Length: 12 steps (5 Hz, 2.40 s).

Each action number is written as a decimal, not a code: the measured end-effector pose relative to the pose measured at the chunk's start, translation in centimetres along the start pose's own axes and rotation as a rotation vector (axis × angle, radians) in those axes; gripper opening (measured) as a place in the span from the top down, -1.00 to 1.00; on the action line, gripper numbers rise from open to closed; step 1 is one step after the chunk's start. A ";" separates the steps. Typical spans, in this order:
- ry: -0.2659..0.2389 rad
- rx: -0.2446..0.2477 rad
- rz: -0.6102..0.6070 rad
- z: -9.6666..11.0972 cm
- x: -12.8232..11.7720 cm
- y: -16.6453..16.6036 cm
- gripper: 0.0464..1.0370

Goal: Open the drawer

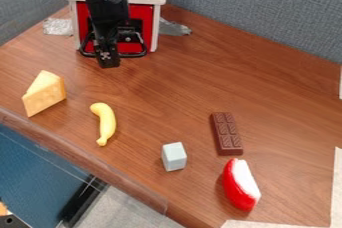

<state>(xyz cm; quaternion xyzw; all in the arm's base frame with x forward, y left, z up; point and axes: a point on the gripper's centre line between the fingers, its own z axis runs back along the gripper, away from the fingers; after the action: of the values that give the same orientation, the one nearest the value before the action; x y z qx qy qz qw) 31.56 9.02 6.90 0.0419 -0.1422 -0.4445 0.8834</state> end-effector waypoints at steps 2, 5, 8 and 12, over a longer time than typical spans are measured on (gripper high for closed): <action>-0.067 0.059 -0.022 -1.8 -0.5 0.2 -0.92; -0.091 0.067 0.071 -4.5 -1.0 1.6 -0.30; -0.123 0.060 0.102 -4.5 -0.7 1.7 0.79; -0.140 0.032 0.123 -3.6 -1.1 -2.0 0.79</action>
<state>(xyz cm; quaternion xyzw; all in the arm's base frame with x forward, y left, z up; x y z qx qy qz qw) 30.42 8.45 2.86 0.0160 -0.2130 -0.3890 0.8961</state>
